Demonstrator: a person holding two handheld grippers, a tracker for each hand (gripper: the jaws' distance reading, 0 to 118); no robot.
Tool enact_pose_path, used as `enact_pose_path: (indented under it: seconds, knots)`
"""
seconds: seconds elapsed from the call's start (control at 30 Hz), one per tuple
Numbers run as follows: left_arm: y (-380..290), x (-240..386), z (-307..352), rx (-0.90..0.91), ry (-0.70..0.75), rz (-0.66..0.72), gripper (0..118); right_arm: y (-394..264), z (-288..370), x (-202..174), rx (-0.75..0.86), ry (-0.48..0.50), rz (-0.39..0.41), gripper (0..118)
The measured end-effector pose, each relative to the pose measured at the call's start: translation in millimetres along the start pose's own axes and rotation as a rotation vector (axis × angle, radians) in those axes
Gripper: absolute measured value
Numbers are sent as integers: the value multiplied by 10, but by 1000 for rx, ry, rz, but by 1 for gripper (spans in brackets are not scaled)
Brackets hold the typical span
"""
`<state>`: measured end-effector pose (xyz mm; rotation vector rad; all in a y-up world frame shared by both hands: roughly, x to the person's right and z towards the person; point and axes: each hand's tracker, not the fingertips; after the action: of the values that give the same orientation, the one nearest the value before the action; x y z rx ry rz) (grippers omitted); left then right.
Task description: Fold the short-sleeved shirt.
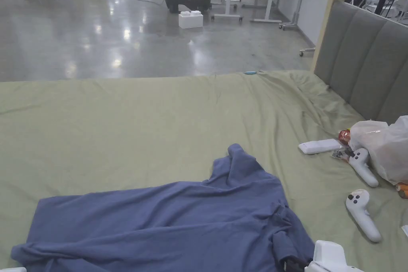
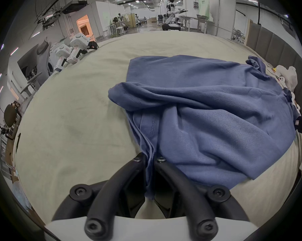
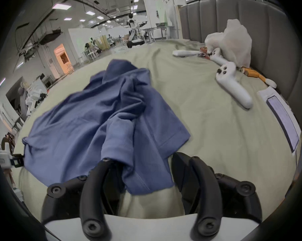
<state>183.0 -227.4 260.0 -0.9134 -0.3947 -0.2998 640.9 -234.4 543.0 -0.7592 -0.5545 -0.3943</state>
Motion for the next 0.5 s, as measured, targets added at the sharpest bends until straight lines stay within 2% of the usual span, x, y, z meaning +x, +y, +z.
enact_pose_path:
  seconds: [0.03,0.07,0.17,0.2,0.3,0.33,0.37,0.43,0.5]
  knots:
    - [-4,0,3,1,1,-1,6,-4,63,-40,30,-12,38,15]
    - [-7,-1,7,3,1,0,6,-9,127,-103,44,-11,61,5]
    - [20,-54,52,0,-19,-12,2,28,177,-168,24,-21,87,5]
    - [48,-127,106,-3,-65,8,1,43,217,-161,27,-12,79,5]
    - [47,-444,462,80,-144,232,0,93,492,-107,73,-52,17,5]
    - [11,-509,585,122,-124,263,0,94,592,-111,86,-85,15,5]
    - [-37,-554,694,143,-61,266,0,88,699,-126,92,-123,23,5]
    - [-135,-639,916,137,-118,320,0,27,890,-127,90,-106,38,5]
    - [-351,-646,1101,146,-137,267,0,-123,1136,-125,112,-108,49,5]
